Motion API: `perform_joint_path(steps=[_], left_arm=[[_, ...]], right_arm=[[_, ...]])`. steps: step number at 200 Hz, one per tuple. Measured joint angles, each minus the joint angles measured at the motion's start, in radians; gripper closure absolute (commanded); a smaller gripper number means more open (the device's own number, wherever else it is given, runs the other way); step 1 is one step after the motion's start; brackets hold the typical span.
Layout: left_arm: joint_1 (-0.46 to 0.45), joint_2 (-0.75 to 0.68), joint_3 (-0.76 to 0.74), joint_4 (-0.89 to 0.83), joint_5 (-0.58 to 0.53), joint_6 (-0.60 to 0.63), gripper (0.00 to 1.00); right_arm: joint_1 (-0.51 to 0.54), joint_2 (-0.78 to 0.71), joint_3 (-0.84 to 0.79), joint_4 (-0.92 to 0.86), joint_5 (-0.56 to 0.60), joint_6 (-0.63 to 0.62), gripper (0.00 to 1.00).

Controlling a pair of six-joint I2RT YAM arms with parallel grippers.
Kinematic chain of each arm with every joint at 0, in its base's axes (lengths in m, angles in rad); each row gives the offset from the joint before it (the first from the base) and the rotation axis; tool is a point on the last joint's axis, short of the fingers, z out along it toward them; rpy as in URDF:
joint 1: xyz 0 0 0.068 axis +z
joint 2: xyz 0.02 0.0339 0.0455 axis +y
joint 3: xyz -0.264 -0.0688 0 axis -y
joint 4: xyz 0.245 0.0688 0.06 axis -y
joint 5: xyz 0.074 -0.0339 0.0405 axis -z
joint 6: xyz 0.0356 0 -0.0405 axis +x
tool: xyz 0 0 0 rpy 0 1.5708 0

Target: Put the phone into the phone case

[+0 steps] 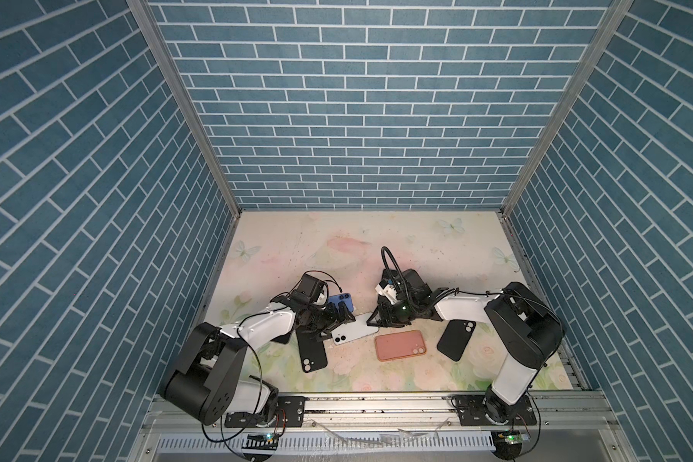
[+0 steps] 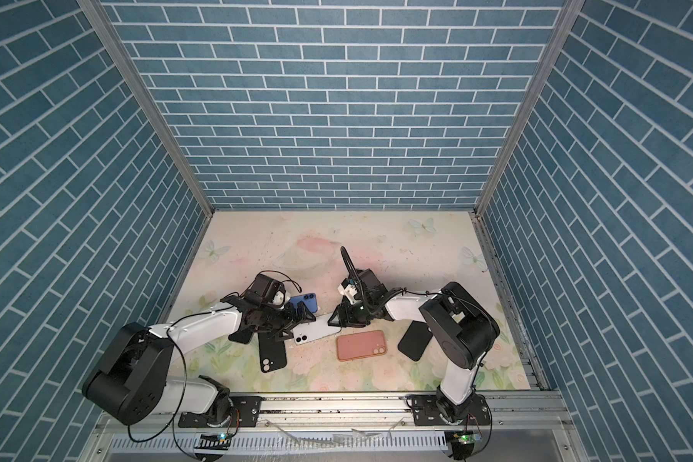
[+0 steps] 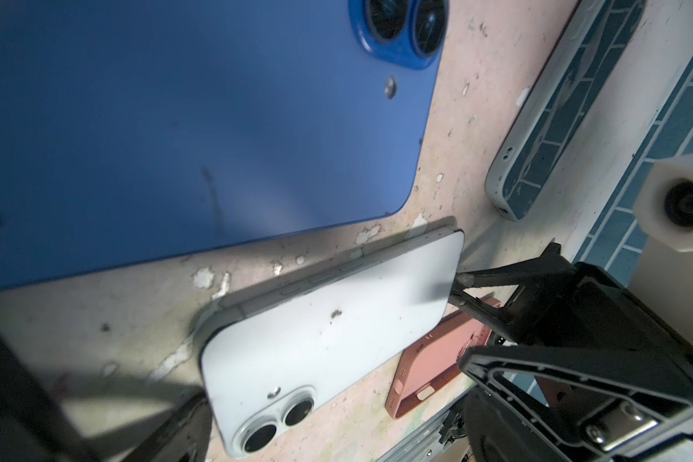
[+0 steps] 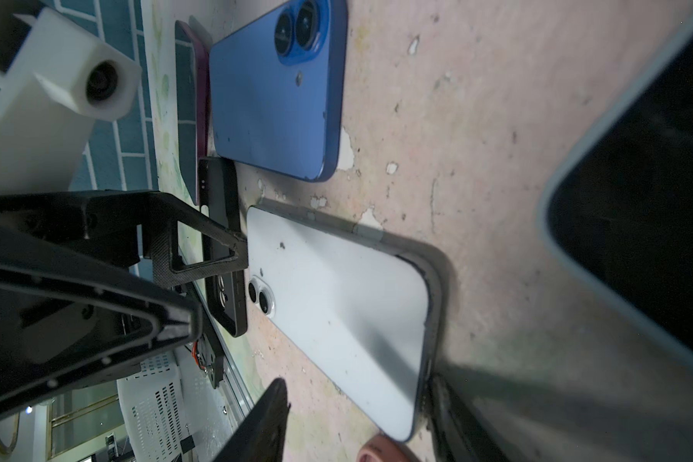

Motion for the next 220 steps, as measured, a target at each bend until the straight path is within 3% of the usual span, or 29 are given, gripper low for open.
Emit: perform_joint_path(steps=[96,196,220], left_arm=[[-0.011,0.018,-0.002,0.085,0.031,0.052,0.01],[-0.011,0.01,-0.002,0.08,0.028,0.068,0.0],[-0.008,0.0,0.005,0.065,0.026,0.068,0.0]], right_arm=[[0.008,-0.106,-0.068,0.277,-0.114,0.1,0.55],[-0.007,-0.1,-0.088,0.245,-0.083,0.121,1.0],[-0.016,-0.115,-0.088,0.208,-0.075,0.087,1.0]])
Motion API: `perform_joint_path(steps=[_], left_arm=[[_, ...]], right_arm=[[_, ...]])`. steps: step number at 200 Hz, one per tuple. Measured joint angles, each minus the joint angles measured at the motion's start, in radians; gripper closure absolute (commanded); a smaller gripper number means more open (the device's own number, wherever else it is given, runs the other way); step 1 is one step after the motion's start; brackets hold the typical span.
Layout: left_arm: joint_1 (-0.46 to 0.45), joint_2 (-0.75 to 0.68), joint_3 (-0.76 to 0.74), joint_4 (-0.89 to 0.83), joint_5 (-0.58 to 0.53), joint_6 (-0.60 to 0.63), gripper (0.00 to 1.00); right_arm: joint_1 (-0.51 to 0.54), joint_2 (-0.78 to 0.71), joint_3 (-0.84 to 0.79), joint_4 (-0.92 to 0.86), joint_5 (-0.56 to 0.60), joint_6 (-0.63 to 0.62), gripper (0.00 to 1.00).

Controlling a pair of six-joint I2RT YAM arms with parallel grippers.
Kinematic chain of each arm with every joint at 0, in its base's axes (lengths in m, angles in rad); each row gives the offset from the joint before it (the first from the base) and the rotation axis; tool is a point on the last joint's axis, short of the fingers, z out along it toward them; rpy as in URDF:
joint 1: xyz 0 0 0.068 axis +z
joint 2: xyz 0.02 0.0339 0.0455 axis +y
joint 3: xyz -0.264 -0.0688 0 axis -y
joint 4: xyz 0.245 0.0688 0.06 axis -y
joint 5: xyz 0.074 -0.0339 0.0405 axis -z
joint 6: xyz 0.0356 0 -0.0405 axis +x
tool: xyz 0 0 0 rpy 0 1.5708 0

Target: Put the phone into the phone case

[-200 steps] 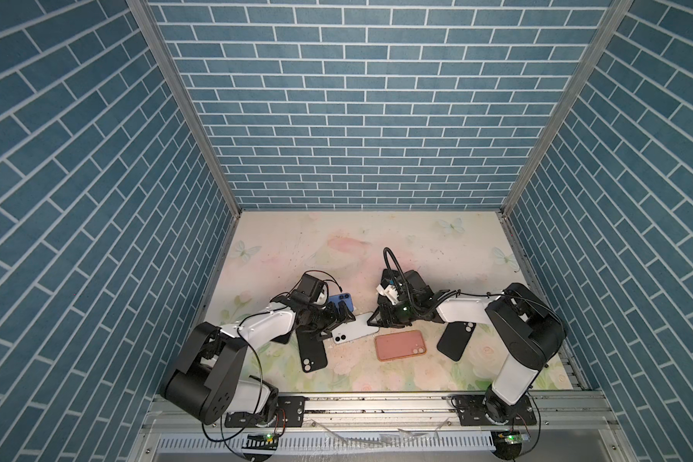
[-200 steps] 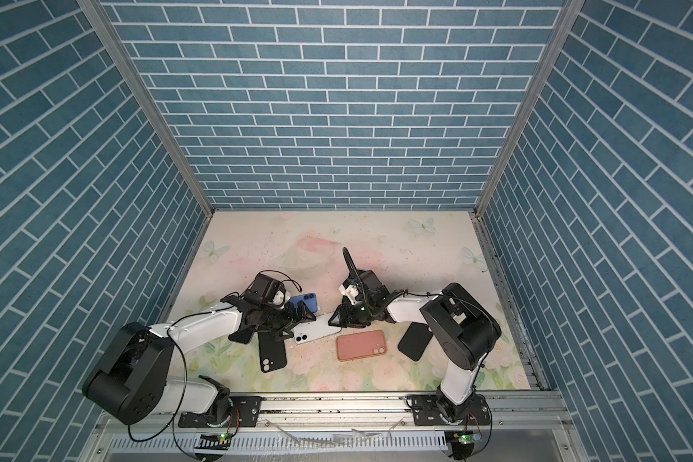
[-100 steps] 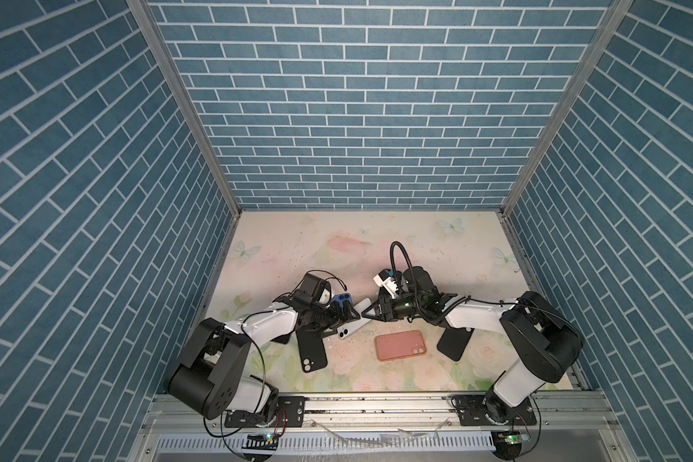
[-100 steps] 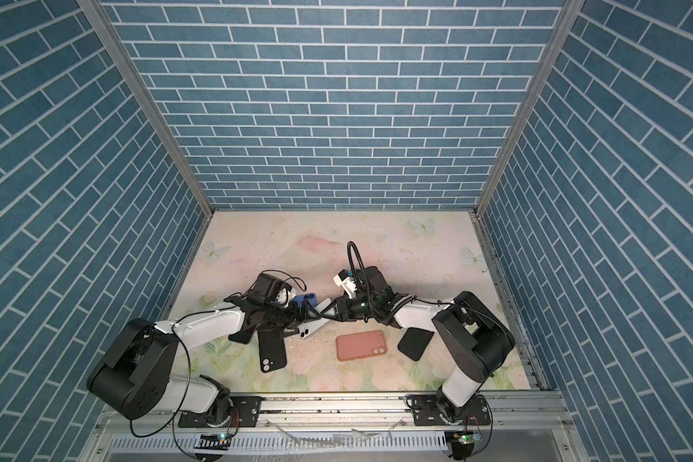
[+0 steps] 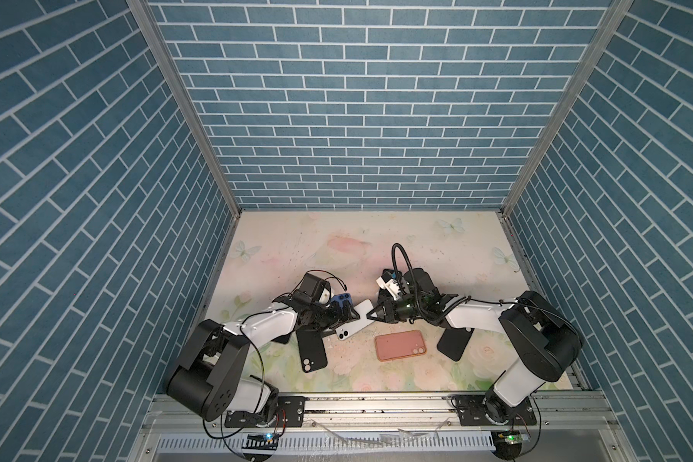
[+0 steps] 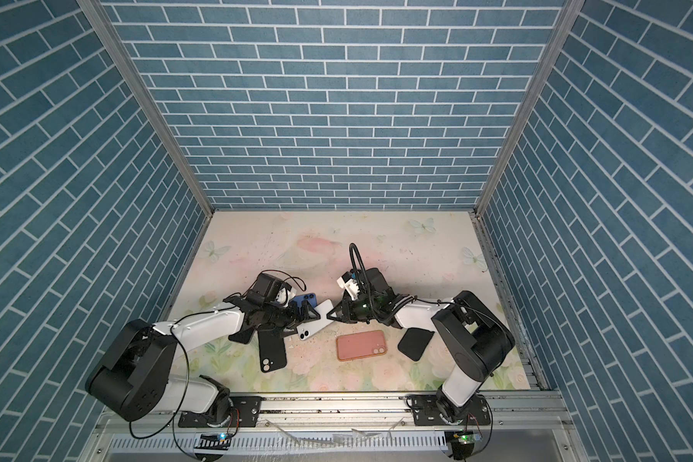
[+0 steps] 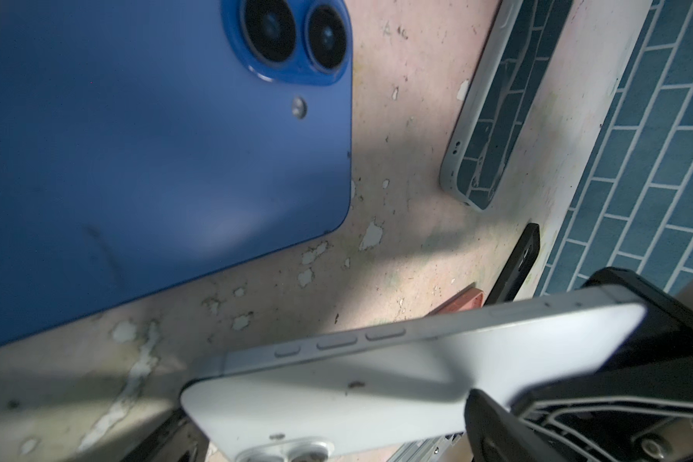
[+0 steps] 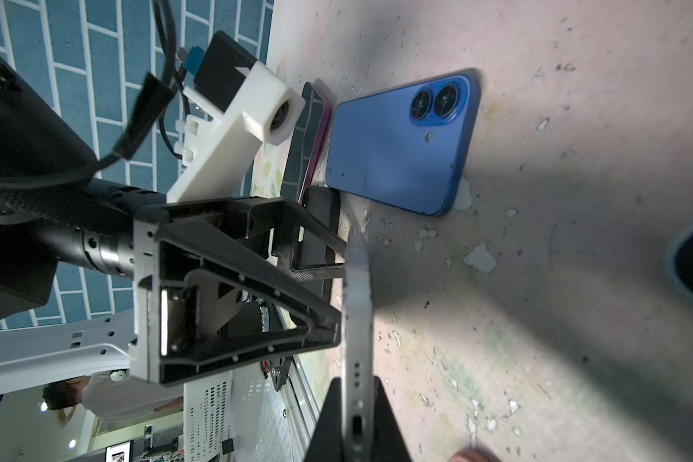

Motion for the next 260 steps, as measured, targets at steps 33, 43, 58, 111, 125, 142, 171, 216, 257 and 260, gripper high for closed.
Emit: perform_joint_path(steps=[33,43,58,111,125,142,171,216,257,260], left_arm=[[0.022,-0.046,0.094,-0.077,0.0,0.013,0.01],[0.031,-0.064,0.143,-0.098,0.0,0.022,0.0],[0.043,-0.085,0.223,-0.126,-0.001,0.039,0.01],[0.066,-0.024,0.444,-0.175,0.059,0.032,0.0],[0.067,0.012,0.46,-0.157,0.094,0.0,0.02],[0.067,0.054,0.461,-0.116,0.136,-0.06,0.05],[0.058,0.104,0.461,-0.024,0.197,-0.173,0.07],[0.016,0.124,0.454,0.116,0.254,-0.344,0.11],[-0.031,0.167,0.449,0.247,0.273,-0.468,0.18],[-0.034,0.172,0.449,0.257,0.272,-0.476,0.19]], right_arm=[[-0.005,-0.146,0.037,-0.253,0.114,-0.151,1.0],[-0.005,-0.208,0.063,-0.332,0.177,-0.212,1.0],[-0.005,-0.296,0.093,-0.411,0.274,-0.291,1.0],[0.013,-0.529,0.079,-0.473,0.64,-0.605,1.0],[0.033,-0.57,0.038,-0.441,0.745,-0.704,1.0],[0.064,-0.608,-0.028,-0.383,0.857,-0.838,1.0],[0.119,-0.64,-0.132,-0.262,0.985,-1.064,1.0],[0.172,-0.639,-0.159,-0.129,1.055,-1.322,1.0],[0.203,-0.634,-0.159,-0.053,1.075,-1.424,1.0],[0.206,-0.632,-0.159,-0.051,1.077,-1.43,1.0]])
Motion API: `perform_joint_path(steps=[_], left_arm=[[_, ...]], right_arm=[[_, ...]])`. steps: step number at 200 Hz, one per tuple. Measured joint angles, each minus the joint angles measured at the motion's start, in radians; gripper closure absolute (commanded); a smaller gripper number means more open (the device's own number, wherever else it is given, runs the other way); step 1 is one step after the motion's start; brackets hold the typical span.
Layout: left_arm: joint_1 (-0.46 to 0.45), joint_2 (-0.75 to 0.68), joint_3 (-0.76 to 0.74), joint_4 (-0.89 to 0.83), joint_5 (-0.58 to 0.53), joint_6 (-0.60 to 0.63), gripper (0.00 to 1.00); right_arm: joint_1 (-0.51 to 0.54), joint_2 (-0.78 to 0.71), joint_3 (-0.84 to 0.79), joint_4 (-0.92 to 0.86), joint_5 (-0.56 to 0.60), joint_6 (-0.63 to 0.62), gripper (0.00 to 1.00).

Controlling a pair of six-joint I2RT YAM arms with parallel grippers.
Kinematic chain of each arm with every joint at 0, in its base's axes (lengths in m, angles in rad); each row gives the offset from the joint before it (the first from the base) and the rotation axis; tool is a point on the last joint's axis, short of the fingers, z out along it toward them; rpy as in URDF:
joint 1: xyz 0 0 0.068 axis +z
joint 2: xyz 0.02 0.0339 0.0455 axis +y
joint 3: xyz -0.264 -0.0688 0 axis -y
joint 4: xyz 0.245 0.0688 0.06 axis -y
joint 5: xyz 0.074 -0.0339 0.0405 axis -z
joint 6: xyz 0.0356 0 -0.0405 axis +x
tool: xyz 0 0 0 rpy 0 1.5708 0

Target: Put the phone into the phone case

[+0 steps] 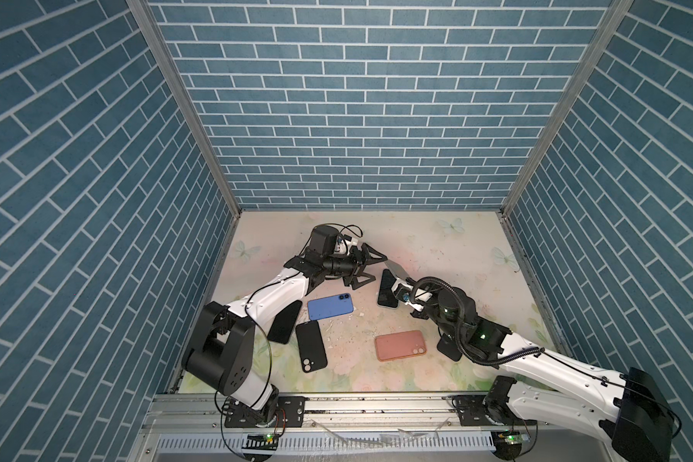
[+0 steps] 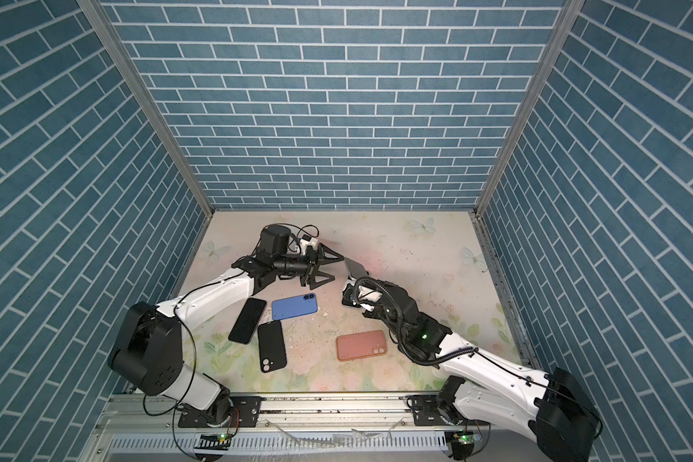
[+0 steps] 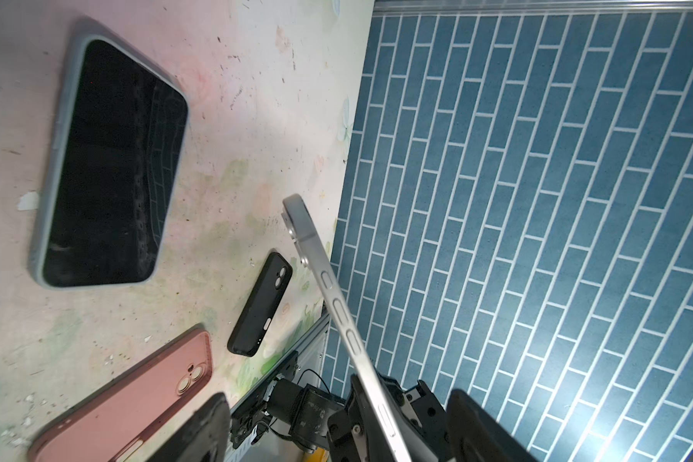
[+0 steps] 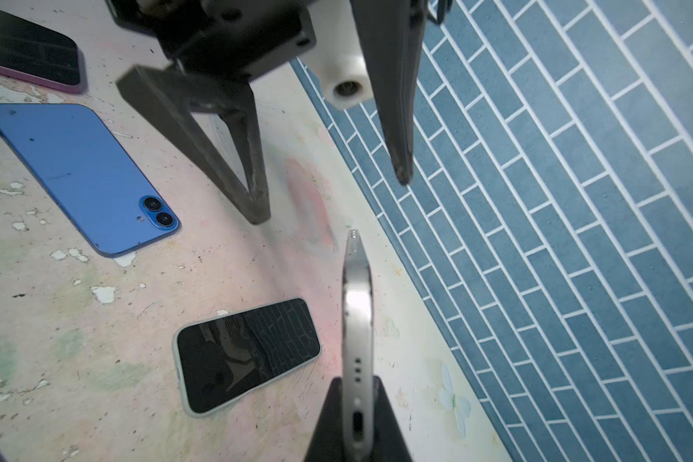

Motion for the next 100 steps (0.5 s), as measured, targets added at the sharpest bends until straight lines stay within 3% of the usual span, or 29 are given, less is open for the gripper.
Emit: perform_joint_path(steps=[45,100], left_arm=[[-0.036,0.073,-0.001,0.138,0.001,-0.117,0.39],[-0.064,0.089,-0.002,0.189,0.001,-0.163,0.66]], right_arm=[[0.04,0.023,0.0,0.006,0.013,-0.051,1.0],[0.047,0.032,-0.005,0.027,0.046,-0.079,1.0]])
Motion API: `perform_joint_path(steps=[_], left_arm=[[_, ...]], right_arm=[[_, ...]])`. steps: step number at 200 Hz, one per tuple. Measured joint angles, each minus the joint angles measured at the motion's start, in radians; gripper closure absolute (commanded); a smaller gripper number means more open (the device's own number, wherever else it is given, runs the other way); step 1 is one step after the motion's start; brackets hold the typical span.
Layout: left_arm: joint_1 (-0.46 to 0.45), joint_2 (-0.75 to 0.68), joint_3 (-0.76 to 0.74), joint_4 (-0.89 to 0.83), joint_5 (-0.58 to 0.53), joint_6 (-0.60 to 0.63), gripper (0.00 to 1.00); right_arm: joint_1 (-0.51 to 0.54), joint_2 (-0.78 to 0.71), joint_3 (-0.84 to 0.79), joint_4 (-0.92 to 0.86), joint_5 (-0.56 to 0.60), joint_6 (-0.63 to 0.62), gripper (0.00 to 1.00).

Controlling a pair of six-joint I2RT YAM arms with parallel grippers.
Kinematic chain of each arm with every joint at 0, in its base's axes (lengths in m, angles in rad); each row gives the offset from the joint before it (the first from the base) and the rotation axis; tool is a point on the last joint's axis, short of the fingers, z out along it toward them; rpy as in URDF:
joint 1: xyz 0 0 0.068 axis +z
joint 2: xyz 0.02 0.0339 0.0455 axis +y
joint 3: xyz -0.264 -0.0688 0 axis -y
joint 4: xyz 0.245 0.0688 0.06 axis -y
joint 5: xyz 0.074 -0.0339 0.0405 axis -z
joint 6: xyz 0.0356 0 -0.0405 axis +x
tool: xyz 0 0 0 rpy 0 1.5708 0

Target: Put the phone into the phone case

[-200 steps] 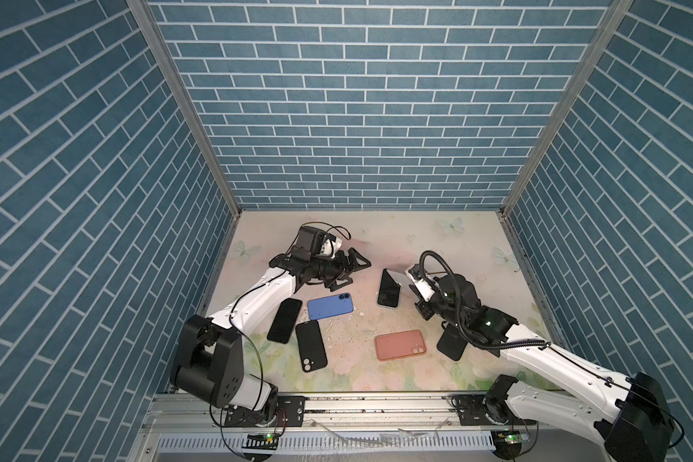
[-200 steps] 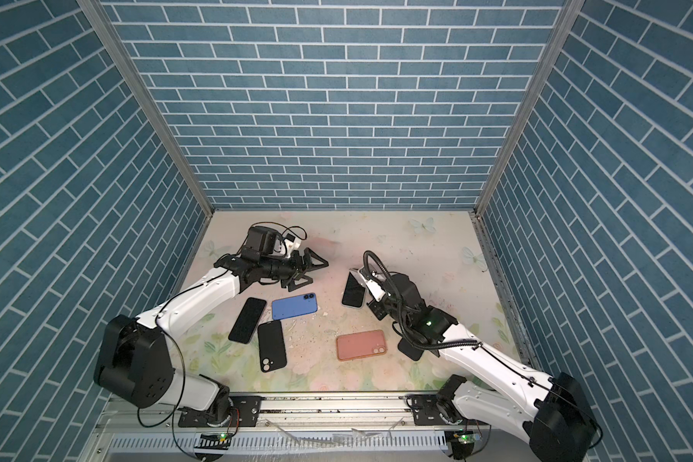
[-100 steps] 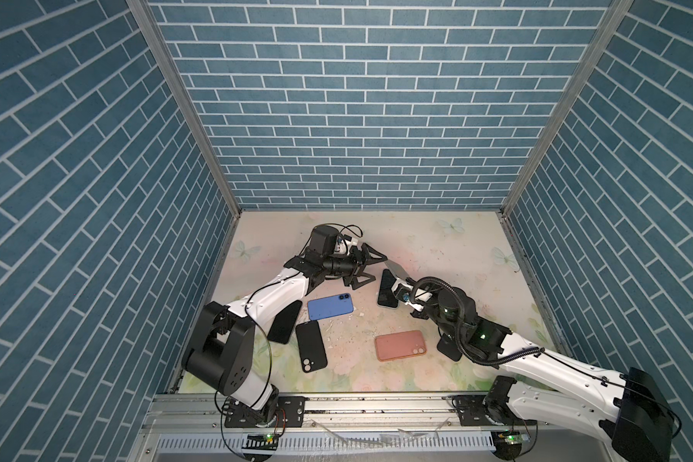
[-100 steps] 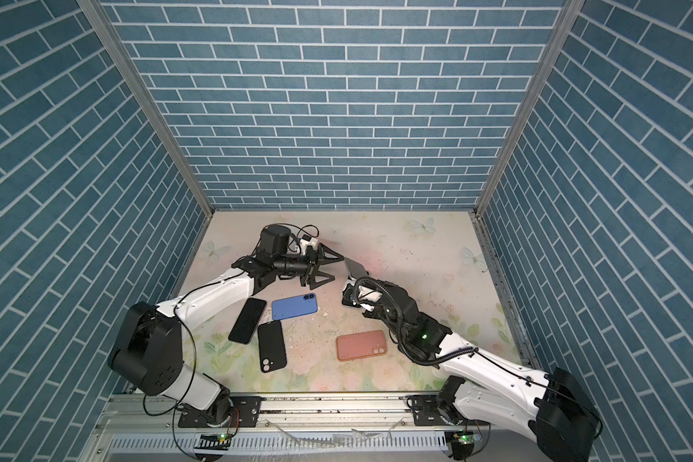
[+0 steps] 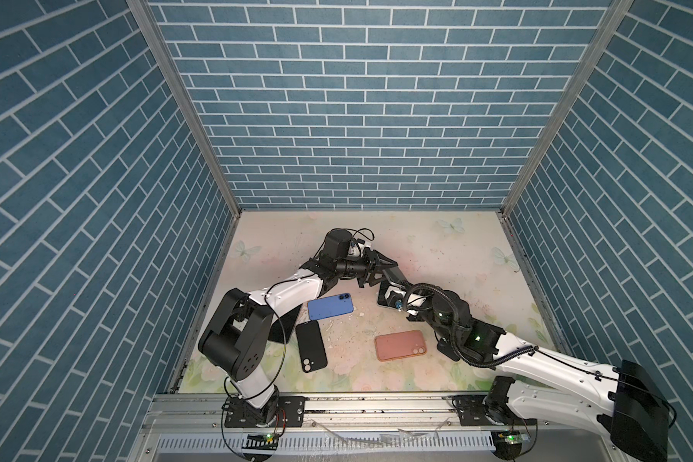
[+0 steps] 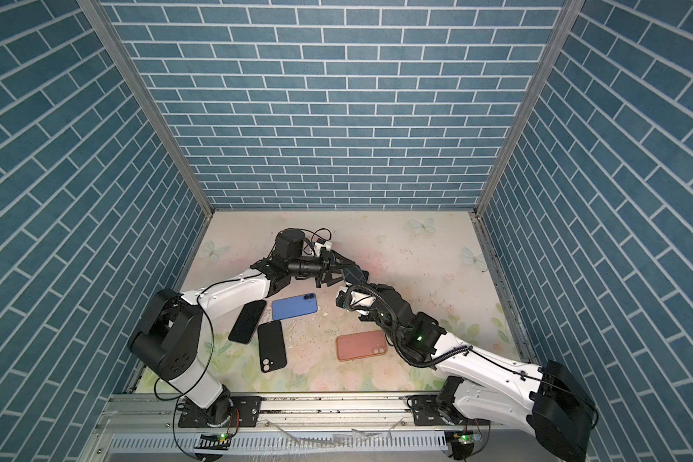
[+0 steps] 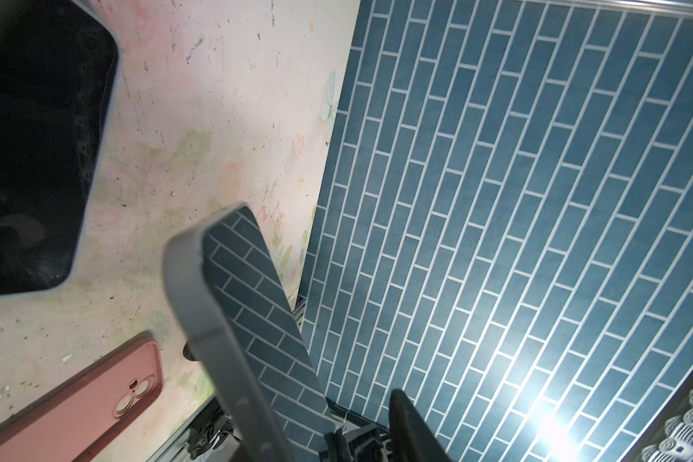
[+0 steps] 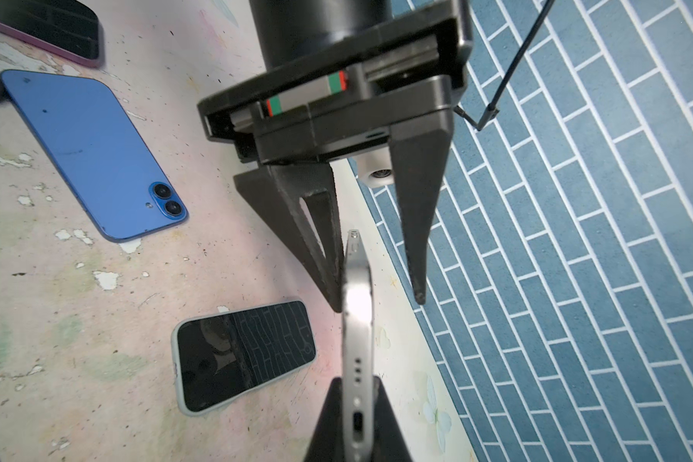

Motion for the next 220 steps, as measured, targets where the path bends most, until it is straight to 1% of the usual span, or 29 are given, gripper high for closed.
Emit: perform_joint_path(steps=[33,45,62,74,82,93,110,126,145,162,187,195,198,209,220], left_arm=[[0.0,0.0,-0.004,-0.002,0.0,-0.013,0.82],[0.0,0.0,-0.006,-0.008,0.0,-0.023,0.86],[0.0,0.0,-0.01,-0.017,-0.002,-0.054,0.94],[0.0,0.002,-0.012,-0.017,-0.001,-0.061,0.99],[0.0,0.003,-0.012,-0.016,-0.001,-0.063,1.0],[0.0,0.003,-0.012,-0.016,0.0,-0.065,1.0],[0.001,0.005,-0.011,-0.008,0.0,-0.041,1.0],[0.003,0.005,-0.011,-0.01,-0.009,0.002,1.0],[0.015,0.005,-0.009,-0.02,-0.032,0.056,1.0],[0.032,0.005,-0.005,-0.034,-0.066,0.109,1.0],[0.051,0.004,0.003,-0.038,-0.127,0.174,1.0],[0.055,0.004,0.009,-0.037,-0.146,0.19,1.0],[0.056,0.004,0.011,-0.034,-0.153,0.195,1.0],[0.056,0.004,0.015,-0.009,-0.182,0.208,1.0],[0.056,0.004,0.018,0.025,-0.206,0.214,1.0]], right_arm=[[0.0,0.013,-0.001,0.024,0.02,-0.01,1.0],[0.0,0.017,-0.001,0.023,0.023,-0.051,1.0],[0.004,0.022,-0.004,0.02,0.027,-0.103,1.0],[0.005,0.022,-0.005,0.019,0.029,-0.108,0.94],[0.006,0.022,-0.005,0.019,0.029,-0.109,0.92],[0.007,0.021,-0.005,0.016,0.03,-0.111,0.84],[0.007,0.017,-0.005,-0.008,0.024,-0.09,0.75],[0.008,0.0,-0.004,-0.047,0.004,-0.058,0.7],[0.01,-0.05,-0.004,-0.116,-0.048,-0.015,0.65],[0.011,-0.114,-0.004,-0.166,-0.098,0.043,0.62],[0.012,-0.214,-0.004,-0.199,-0.14,0.166,0.49],[0.012,-0.244,-0.004,-0.196,-0.139,0.224,0.46],[0.012,-0.259,-0.004,-0.194,-0.136,0.274,0.44],[0.011,-0.298,-0.005,-0.184,-0.118,0.381,0.38],[0.002,-0.336,-0.005,-0.172,-0.095,0.521,0.36]])
